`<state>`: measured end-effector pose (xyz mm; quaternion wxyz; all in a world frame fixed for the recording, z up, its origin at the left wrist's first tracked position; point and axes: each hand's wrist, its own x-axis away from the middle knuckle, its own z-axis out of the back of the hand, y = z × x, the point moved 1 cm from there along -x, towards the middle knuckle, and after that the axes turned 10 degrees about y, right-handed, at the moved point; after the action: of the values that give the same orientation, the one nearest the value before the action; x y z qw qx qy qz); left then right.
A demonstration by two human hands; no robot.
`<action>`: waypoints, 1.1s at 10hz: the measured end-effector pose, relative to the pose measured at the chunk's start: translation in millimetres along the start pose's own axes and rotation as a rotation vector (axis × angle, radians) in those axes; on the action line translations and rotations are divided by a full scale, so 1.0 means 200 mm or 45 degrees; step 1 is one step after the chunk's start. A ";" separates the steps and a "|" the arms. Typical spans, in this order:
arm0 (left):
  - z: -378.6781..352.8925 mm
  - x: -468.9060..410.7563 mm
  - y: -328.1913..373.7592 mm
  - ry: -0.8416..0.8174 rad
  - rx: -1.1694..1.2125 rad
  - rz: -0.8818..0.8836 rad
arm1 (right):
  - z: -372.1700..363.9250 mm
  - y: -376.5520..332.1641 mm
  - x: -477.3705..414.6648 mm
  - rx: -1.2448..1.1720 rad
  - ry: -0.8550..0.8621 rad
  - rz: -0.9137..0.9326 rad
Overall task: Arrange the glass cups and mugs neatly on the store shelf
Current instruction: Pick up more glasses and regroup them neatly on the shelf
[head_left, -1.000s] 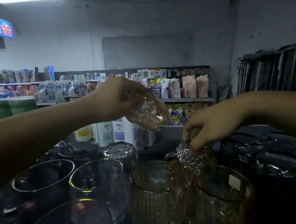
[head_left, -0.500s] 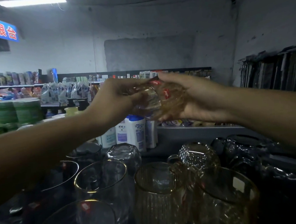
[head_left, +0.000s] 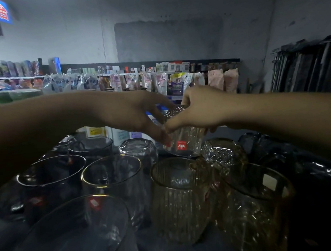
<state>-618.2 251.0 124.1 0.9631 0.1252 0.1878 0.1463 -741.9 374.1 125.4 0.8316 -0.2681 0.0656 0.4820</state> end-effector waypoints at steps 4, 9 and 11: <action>-0.11 -0.05 0.07 0.009 0.130 -0.026 | -0.02 -0.03 0.00 -0.086 -0.114 0.014; -0.12 -0.07 0.10 -0.166 -0.178 -0.182 | 0.16 0.22 0.12 0.548 -0.713 0.212; -0.20 -0.07 0.09 -0.252 -0.320 -0.250 | 0.16 0.23 0.10 0.582 -0.648 0.300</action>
<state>-651.3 270.4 99.2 0.9946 -0.0013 0.0838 0.0610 -775.0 423.0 127.5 0.7985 0.0629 -0.0069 0.5987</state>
